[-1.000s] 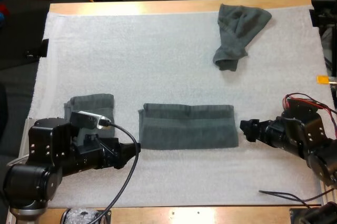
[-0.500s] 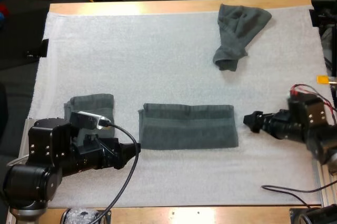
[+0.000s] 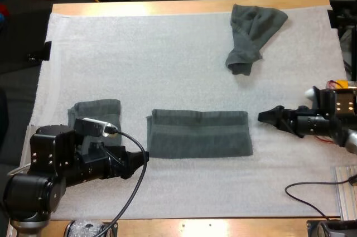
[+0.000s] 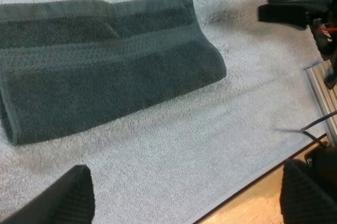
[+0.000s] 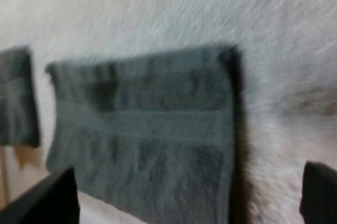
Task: Pick towel from pile, fold and stack
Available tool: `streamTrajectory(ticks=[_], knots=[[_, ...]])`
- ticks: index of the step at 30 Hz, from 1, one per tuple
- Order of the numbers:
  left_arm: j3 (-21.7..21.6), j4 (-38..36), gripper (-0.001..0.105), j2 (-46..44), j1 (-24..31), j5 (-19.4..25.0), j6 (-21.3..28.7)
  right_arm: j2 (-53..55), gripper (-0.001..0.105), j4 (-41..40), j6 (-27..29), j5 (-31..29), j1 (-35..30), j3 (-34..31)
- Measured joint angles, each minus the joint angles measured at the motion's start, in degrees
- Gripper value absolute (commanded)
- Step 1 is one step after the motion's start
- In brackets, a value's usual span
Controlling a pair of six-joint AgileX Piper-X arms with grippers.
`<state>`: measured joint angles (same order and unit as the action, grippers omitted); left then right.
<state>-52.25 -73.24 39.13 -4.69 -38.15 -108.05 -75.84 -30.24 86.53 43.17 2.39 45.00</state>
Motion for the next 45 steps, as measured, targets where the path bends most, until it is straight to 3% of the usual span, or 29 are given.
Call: streamTrajectory(ticks=[12, 21, 32, 45], knots=[[0.0, -1.8, 0.071, 0.0, 0.0, 0.0, 0.1, -11.9, 0.082, 2.2, 1.4, 7.6, 0.0, 0.0], [0.0, -1.9, 0.071, 0.0, 0.0, 0.0, 0.1, -14.7, 0.082, 1.7, 0.5, 8.3, 2.3, 0.1], [0.0, -2.0, 0.071, 0.0, 0.0, 0.0, 0.1, -16.7, 0.082, 9.0, -10.8, 5.2, 10.1, 1.1], [0.0, -2.0, 0.071, 0.0, 0.0, 0.0, 0.1, -19.2, 0.082, 15.6, -17.0, 3.9, 17.1, 1.8]])
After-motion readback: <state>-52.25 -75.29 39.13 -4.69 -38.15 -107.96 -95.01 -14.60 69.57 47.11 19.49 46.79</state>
